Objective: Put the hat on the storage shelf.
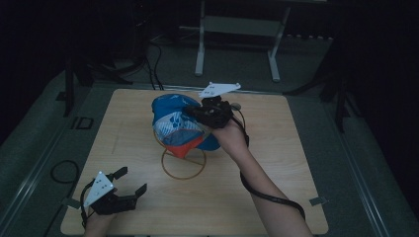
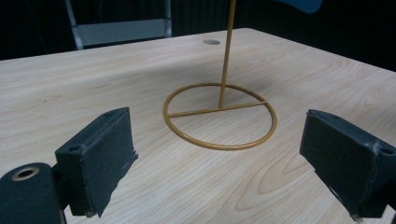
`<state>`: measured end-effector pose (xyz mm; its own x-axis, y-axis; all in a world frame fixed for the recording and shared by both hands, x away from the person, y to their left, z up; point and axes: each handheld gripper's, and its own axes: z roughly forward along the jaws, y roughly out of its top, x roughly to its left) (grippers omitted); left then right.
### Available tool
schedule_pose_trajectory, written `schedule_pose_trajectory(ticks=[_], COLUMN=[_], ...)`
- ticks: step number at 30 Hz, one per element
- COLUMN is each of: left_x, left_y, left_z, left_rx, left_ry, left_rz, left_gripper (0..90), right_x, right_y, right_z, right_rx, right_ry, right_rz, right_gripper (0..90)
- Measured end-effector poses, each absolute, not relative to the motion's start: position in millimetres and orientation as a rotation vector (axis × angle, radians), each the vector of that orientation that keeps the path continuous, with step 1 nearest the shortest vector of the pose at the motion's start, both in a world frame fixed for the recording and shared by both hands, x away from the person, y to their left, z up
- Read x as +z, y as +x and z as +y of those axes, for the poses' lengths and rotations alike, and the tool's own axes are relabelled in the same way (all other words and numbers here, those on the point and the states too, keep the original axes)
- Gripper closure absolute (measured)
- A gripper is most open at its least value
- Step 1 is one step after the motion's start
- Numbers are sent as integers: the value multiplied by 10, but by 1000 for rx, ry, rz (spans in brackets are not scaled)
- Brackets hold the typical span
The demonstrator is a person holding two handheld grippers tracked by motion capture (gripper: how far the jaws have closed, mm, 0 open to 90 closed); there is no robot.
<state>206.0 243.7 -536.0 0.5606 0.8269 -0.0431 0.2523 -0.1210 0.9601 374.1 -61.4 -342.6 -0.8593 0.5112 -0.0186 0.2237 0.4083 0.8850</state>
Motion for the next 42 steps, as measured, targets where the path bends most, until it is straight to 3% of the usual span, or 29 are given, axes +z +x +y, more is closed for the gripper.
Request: schedule_pose_trajectory(ticks=[5, 8, 17, 33, 42], left_x=[-5361, -5361, -5364, -5367, -5364], left_y=[2059, 2060, 2063, 2075, 2074], left_z=[2441, 2436, 2429, 2411, 2415], left_rx=[631, 629, 626, 622, 618], left_ry=[1664, 1661, 1669, 1671, 1663], left_rz=[917, 916, 912, 910, 912], left_gripper=[101, 101, 103, 104, 104], right_x=[-3453, -3456, -3478, -3474, -3482], right_y=[3744, 3755, 3727, 3682, 3623], right_z=[-702, -734, -780, -956, -1005], right_rx=[1433, 1462, 1467, 1493, 1508], right_ry=[655, 662, 676, 695, 673], right_rz=[2370, 2367, 2362, 2353, 2343], right_gripper=[884, 799, 694, 630, 413])
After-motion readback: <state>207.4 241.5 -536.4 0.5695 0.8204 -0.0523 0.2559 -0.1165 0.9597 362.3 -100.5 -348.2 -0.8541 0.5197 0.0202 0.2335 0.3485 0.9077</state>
